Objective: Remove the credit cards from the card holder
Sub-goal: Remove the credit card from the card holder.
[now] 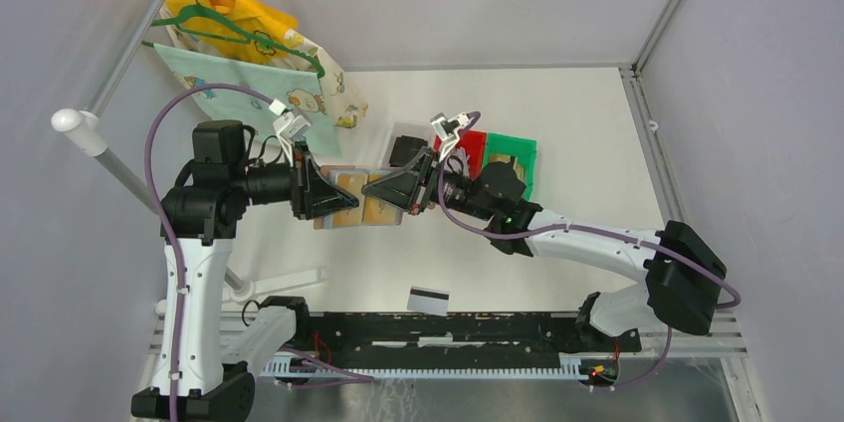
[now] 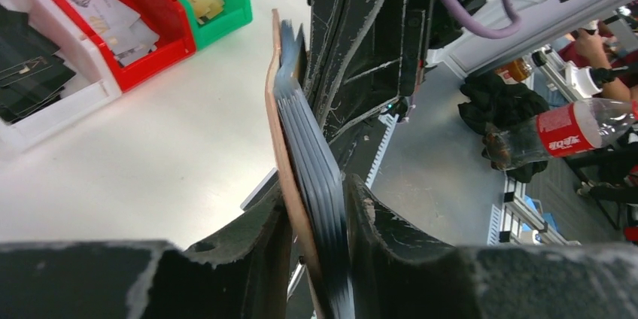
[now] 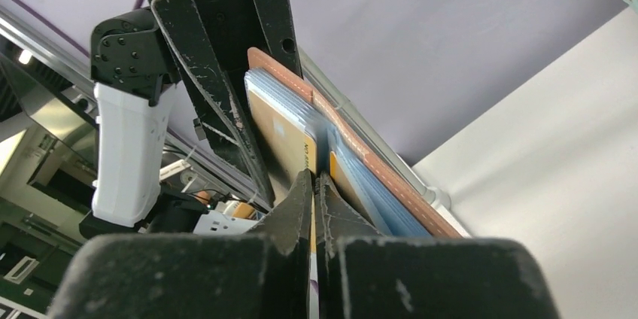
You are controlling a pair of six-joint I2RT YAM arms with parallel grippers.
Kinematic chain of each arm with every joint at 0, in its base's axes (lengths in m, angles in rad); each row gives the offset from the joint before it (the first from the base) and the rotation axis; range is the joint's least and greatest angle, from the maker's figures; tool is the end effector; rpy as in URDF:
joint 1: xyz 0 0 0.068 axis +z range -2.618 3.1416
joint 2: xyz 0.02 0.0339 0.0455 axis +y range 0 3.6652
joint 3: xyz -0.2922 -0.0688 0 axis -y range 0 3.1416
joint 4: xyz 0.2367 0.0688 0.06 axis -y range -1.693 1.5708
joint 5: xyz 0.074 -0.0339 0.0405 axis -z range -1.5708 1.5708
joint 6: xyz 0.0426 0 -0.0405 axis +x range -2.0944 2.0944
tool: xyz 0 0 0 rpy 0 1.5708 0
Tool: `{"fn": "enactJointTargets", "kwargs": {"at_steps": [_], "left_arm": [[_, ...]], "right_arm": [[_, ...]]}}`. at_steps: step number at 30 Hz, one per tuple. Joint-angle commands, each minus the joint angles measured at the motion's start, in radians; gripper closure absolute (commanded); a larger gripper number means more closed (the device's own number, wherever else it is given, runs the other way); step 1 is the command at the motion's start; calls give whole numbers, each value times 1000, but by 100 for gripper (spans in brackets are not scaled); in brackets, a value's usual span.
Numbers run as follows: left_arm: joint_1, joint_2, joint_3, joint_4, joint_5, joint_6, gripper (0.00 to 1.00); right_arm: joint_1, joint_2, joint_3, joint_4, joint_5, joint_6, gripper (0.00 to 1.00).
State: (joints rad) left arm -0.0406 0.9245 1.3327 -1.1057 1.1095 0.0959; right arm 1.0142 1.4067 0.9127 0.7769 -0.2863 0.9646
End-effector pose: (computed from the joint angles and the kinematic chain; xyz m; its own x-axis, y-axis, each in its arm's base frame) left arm 0.1071 -0.0425 0.4361 -0.5714 0.0659 -0.8180 0.7621 0.4125 -0.4991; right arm 0.1585 0.2776 0.3744 -0.7031 0.3623 -0.6119 -0.6669 -0.0372 0.7442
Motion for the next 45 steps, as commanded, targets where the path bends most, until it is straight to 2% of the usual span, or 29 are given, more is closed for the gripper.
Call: {"fn": "enactJointTargets", "kwargs": {"at_steps": [1, 5, 12, 19, 21, 25, 26, 27, 29, 30, 37, 40, 45], "left_arm": [[-18, -15, 31, 17, 216, -39, 62], [-18, -5, 36, 15, 257, -49, 61], [-17, 9, 47, 9, 301, -59, 70], [-17, 22, 55, 7, 335, -79, 66], [-16, 20, 53, 9, 338, -77, 71], [-17, 17, 54, 7, 337, -76, 89], [-17, 16, 54, 7, 334, -76, 93], [-17, 16, 54, 7, 334, -77, 97], [-16, 19, 58, 8, 331, -79, 98], [-16, 19, 60, 9, 328, -80, 98], [-17, 22, 62, 10, 294, -86, 98], [-16, 18, 58, 12, 284, -84, 98], [-17, 13, 61, 18, 264, -85, 98]], "right_arm": [[12, -7, -55, 187, 10, 51, 100], [9, -12, -100, 295, -9, 89, 100], [-4, -39, -184, 423, -25, 127, 100], [-10, -56, -217, 443, -27, 135, 100], [-11, -55, -218, 445, -28, 135, 100], [-11, -51, -210, 458, -38, 141, 100], [-12, -46, -205, 466, -45, 146, 95], [-11, -41, -199, 473, -53, 150, 85], [-10, -30, -188, 498, -71, 161, 71], [-8, -25, -184, 507, -77, 169, 67], [6, 18, -135, 512, -95, 184, 62], [13, 37, -107, 512, -104, 188, 67], [1, 19, -120, 492, -113, 184, 99]]}}
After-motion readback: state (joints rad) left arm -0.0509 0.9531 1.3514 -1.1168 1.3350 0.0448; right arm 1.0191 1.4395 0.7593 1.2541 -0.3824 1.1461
